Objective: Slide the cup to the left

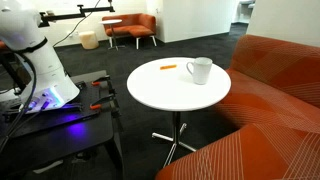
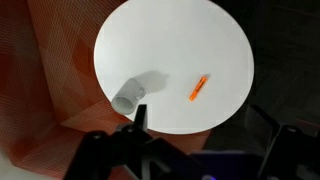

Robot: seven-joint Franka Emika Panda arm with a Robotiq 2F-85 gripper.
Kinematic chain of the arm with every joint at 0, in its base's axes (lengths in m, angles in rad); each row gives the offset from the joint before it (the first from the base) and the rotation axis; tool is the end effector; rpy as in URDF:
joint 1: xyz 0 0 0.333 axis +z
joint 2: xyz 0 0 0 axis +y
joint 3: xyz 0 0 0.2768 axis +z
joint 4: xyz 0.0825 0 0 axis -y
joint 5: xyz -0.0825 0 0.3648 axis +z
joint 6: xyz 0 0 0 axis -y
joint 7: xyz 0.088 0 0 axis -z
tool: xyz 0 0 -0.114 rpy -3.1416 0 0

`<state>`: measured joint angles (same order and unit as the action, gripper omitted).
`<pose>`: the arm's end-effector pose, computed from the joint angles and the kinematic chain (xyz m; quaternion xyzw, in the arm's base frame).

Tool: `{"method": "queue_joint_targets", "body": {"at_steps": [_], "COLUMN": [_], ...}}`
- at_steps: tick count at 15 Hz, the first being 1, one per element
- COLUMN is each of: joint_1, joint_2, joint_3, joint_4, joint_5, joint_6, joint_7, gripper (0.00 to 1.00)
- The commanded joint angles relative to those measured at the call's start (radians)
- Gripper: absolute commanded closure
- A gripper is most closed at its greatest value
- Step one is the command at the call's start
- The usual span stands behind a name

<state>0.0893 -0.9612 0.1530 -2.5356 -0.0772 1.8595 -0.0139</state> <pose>0.2946 0.0743 0.5533 0.9793 0.1084 0.1463 0.0884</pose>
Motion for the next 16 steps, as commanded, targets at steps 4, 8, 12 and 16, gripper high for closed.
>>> {"method": "queue_joint_targets", "body": {"at_steps": [4, 8, 12, 16], "joint_1": [0.011, 0.012, 0.005, -0.022], "joint_2": [0.002, 0.007, 0.037, 0.105], "joint_3": [-0.007, -0.018, -0.065, -0.122], "joint_4": [0.002, 0.006, 0.016, 0.032], "joint_5": [-0.008, -0.030, -0.061, -0.078], "joint_6": [-0.002, 0.020, 0.100, 0.210], "joint_7": [0.008, -0.025, -0.065, -0.082], "gripper": [0.00, 0.00, 0.00, 0.00]}}
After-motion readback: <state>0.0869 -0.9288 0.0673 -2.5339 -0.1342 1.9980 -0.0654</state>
